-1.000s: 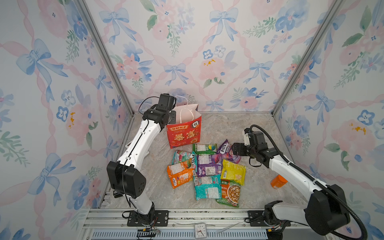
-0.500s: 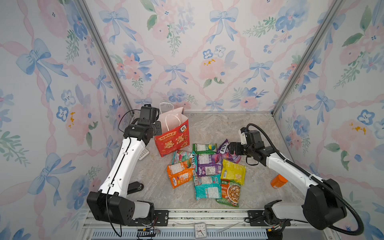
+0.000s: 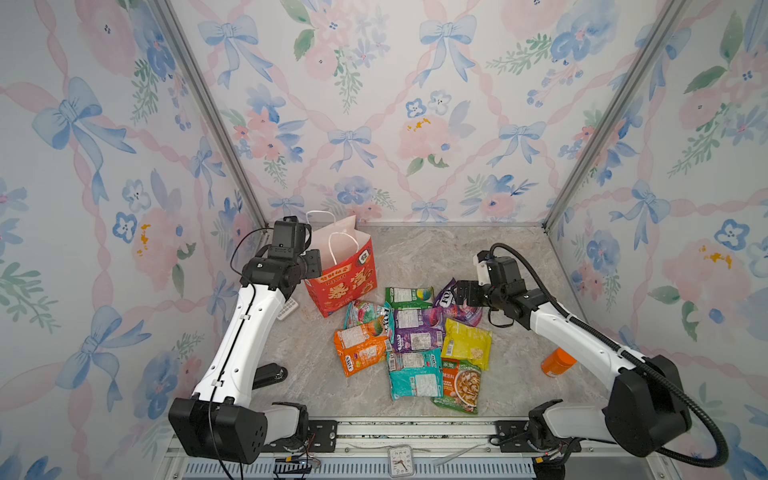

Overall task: Place the snacks into the paper bag
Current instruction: 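Grasp the paper bag's rim with the left gripper and pull it nearer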

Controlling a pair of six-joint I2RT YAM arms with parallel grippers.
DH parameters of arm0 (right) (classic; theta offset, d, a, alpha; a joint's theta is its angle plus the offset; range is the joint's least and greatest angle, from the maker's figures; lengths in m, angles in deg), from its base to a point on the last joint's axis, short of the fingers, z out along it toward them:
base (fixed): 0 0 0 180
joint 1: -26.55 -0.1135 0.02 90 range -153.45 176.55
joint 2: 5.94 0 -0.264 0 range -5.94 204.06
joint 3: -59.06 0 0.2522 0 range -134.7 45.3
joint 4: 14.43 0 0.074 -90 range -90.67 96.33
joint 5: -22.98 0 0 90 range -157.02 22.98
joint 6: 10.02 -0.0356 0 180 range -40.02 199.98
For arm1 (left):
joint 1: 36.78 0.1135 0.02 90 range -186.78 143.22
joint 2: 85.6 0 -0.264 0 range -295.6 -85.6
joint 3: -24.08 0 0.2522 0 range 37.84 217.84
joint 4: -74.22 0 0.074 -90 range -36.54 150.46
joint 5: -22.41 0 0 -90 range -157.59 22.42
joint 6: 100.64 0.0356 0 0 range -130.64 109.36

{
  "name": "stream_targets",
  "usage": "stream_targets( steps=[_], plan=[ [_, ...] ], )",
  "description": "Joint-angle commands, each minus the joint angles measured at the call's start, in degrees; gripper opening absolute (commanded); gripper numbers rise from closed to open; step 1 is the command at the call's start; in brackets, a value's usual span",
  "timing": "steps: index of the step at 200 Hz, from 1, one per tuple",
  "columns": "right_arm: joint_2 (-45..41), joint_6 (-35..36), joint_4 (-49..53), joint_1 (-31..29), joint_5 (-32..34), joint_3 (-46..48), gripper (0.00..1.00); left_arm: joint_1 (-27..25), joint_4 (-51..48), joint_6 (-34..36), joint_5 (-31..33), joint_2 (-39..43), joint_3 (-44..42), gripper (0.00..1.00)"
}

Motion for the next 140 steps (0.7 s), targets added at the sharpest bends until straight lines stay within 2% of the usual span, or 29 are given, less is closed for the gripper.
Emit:
stream_targets(
  steps=[1,13,38,71,140],
  plan=[
    [-0.62,-0.57,0.77,-0.61,-0.43,-1.73,0.97,0.39,-0.09,1.3,-1.39,0.38,3.75,0.86],
    [-0.96,-0.57,1.03,-0.55,-0.42,-2.02,0.97,0.39,-0.08,1.95,-1.23,-0.24,5.44,0.94],
    [-1.88,-0.48,1.62,-0.59,-0.42,-2.12,0.97,0.49,-0.09,4.01,-0.52,-1.97,9.87,0.98],
    [-3.27,-0.09,2.8,-0.57,0.16,-2.2,0.97,0.65,-0.12,7.93,0.68,-4.9,15.05,0.98],
    [-5.73,-0.22,3.88,-0.58,0.89,-1.46,0.97,0.89,-0.31,11.87,-1.81,-12.7,18.49,0.9]
  ],
)
